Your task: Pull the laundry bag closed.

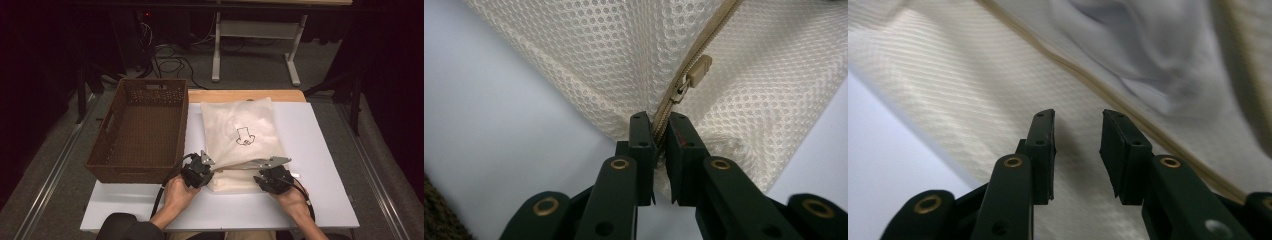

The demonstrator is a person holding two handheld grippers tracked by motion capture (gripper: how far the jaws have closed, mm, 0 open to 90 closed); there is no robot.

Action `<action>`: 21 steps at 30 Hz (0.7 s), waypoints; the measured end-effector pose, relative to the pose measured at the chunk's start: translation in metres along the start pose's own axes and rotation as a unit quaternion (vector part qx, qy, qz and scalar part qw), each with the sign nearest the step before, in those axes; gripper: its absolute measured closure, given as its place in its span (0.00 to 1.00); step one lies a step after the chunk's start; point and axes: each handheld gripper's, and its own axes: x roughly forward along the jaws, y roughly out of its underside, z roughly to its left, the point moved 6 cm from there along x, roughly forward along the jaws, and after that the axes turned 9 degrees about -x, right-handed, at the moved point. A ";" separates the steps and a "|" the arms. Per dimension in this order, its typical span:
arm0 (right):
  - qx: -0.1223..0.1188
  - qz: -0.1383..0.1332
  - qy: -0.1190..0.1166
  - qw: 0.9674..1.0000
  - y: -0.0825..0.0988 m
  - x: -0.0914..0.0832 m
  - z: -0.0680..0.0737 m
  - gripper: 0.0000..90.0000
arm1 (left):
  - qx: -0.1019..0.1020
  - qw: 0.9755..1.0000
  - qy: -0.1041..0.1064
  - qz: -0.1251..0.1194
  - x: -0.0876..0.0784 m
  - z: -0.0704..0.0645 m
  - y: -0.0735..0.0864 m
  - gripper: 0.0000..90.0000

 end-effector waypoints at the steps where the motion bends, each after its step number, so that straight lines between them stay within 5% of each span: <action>1: -0.006 -0.004 -0.003 1.000 -0.003 0.000 0.004 0.76 | 0.001 1.000 0.002 -0.001 0.000 0.000 0.000 0.91; 5: -0.031 -0.027 -0.016 0.999 -0.018 0.000 0.020 0.82 | -0.004 1.000 0.011 -0.010 -0.002 0.001 0.000 0.92; 13: 0.001 -0.071 -0.059 0.996 -0.041 0.018 0.033 0.84 | -0.021 0.999 0.030 -0.020 -0.003 0.002 0.000 0.92; 21: -0.009 -0.084 -0.069 0.994 -0.054 0.022 0.043 0.84 | -0.018 0.999 0.036 -0.022 -0.005 0.000 0.000 0.92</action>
